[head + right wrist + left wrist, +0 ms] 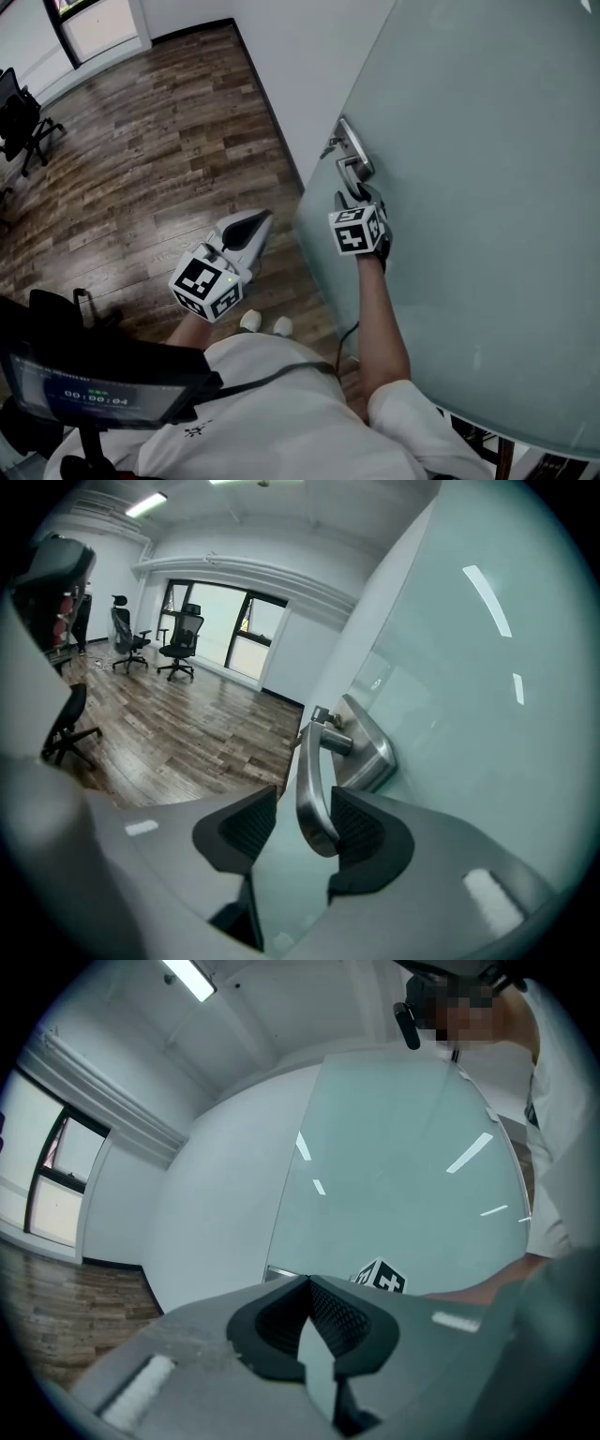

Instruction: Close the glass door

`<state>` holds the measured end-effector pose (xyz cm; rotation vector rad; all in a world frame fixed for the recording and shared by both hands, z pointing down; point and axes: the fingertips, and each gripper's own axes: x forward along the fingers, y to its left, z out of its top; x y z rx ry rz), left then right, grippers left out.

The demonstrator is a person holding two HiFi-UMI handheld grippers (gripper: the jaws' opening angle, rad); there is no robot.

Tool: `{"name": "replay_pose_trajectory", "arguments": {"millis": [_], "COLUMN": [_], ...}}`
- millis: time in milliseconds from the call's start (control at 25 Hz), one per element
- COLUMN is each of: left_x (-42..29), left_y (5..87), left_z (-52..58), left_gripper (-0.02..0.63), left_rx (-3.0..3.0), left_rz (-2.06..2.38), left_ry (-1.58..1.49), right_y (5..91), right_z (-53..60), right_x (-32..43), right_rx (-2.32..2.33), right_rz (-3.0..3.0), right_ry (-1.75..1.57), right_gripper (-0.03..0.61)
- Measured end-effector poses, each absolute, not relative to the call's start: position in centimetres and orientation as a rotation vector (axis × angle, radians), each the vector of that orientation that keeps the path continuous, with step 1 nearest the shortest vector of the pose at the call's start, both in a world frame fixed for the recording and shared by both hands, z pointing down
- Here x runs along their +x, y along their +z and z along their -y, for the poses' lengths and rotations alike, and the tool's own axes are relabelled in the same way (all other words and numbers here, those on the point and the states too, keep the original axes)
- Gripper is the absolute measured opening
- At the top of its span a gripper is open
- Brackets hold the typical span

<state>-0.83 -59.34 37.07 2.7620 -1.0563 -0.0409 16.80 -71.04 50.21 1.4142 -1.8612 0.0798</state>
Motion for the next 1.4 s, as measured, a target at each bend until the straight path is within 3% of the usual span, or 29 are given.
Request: {"name": "replay_pose_trajectory", "arguments": {"millis": [80, 1400], "left_x": [-1.0, -4.8], "left_y": [37.4, 36.9], "left_z": [59.5, 57.2], "left_gripper": [0.0, 0.0], "left_rx": [2.76, 2.775], "left_rz": [1.06, 0.998], "left_ry": [-0.035, -0.072], "right_y": [50.3, 49.6], "right_z": [71.5, 68.6], "right_x": [17.5, 12.9], "right_rx": [1.445, 1.373], "right_rz": [1.85, 2.005], "right_ry": [0.075, 0.1], "right_gripper": [0.105, 0.094]}}
